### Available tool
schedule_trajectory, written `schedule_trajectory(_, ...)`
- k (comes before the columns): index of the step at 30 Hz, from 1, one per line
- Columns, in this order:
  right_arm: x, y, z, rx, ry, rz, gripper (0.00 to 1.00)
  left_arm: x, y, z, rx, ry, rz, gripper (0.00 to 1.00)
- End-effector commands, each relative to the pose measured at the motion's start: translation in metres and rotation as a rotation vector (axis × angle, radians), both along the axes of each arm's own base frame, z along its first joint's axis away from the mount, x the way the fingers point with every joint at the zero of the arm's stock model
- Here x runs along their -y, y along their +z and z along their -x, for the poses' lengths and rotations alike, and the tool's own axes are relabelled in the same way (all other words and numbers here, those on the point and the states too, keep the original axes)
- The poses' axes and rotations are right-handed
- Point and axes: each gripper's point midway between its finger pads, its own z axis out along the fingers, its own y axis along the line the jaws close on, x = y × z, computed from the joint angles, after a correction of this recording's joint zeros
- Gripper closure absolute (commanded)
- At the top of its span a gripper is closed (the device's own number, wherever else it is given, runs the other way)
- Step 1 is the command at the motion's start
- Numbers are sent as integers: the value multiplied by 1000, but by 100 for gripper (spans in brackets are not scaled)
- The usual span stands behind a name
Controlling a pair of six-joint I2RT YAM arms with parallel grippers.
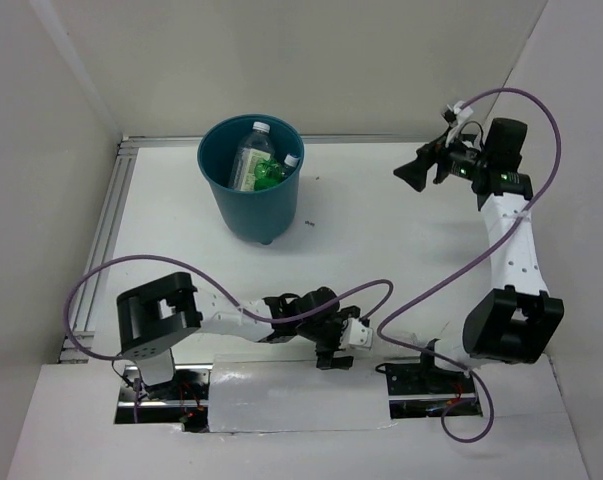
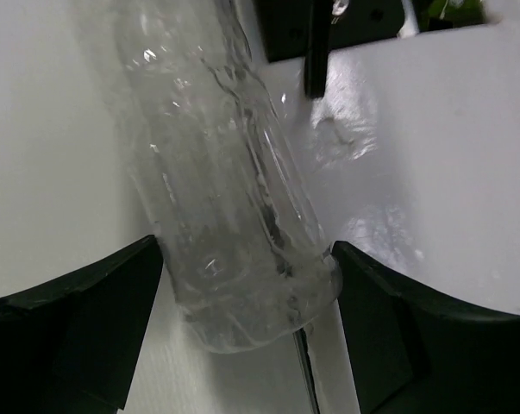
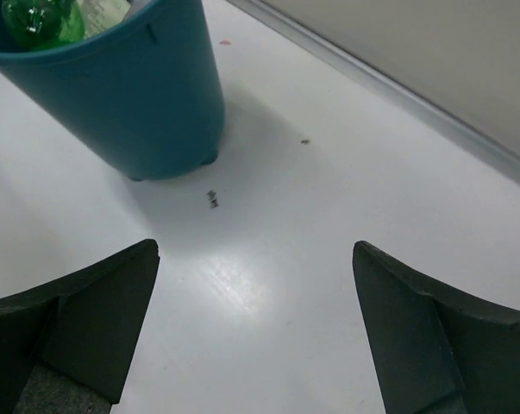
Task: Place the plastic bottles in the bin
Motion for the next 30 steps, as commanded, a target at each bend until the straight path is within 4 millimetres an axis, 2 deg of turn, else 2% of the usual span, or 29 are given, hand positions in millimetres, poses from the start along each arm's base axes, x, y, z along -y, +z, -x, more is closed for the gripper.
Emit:
schedule_trajectory(1,-4,9,27,23,35,-44,0,13,-9,-9,68,6,12,9)
schedule_trajectory(2,-1,11,33,35,25,-41,0,18,-4,-24,123,67,46,11)
schedule_trajectory(4,-1,3,41,11,25,-52,0,21,-9,-33,124,132,45,21)
schedule_trajectory(5,-4,5,48,23,40,-49,0,22,-7,-39,144,158,52,29)
schedule_trajectory(6,-1,5,51,24,31,-49,0,24,-3,-47,149,213,67,43)
schedule_trajectory(7,1,4,53,23,28,-54,0,22,6,-50,163,229,89,49)
schedule_trajectory(8,1,3,54,14,28,-57,0,21,6,-52,158,257,95,54)
schedule_trajectory(9,5,7,57,29,15,-52,0,21,24,-58,170,300,136,58)
schedule_trajectory(11,12,11,62,47,-11,-46,4,15,41,-66,165,376,159,76)
schedule_trajectory(12,14,13,59,42,-34,-52,11,9,67,-76,193,449,201,85)
schedule_trajectory(13,23,14,59,47,-73,-51,16,-2,70,-79,188,498,184,91)
schedule_trajectory(14,26,9,59,36,-83,-54,24,-11,83,-90,196,553,200,99)
schedule_trajectory(15,29,14,60,49,-95,-55,37,-25,91,-101,214,621,201,99)
schedule_trajectory(16,32,3,61,14,-109,-72,70,-37,127,-108,211,676,275,99)
schedule_trajectory(17,39,-1,60,7,-131,-80,81,-60,130,-125,217,751,255,100)
schedule_trajectory(18,38,-3,63,5,-131,-80,88,-72,144,-134,227,790,277,100)
schedule_trajectory(19,42,-14,63,-16,-146,-88,92,-84,160,-142,234,821,309,100)
schedule_trajectory(20,42,-21,64,-33,-146,-94,90,-99,191,-145,238,837,386,100)
schedule_trajectory(21,44,-22,66,-27,-157,-92,90,-114,210,-160,262,877,422,100)
schedule_trajectory(22,44,-32,67,-51,-158,-101,89,-123,224,-165,280,882,440,100)
schedule_trajectory(23,43,-34,69,-53,-158,-101,89,-130,248,-172,293,901,488,100)
schedule_trajectory(24,41,-37,71,-54,-146,-102,87,-149,263,-186,315,958,512,100)
schedule_trajectory(26,40,-41,72,-65,-138,-109,87,-167,279,-204,339,1020,530,100)
schedule_trajectory(27,40,-42,73,-68,-137,-106,87,-185,282,-217,359,1075,532,100)
schedule_trajectory(29,39,-44,74,-71,-135,-103,86,-207,285,-234,351,1178,525,100)
schedule_trajectory(30,37,-46,78,-75,-125,-103,85,-226,288,-251,347,1270,515,100)
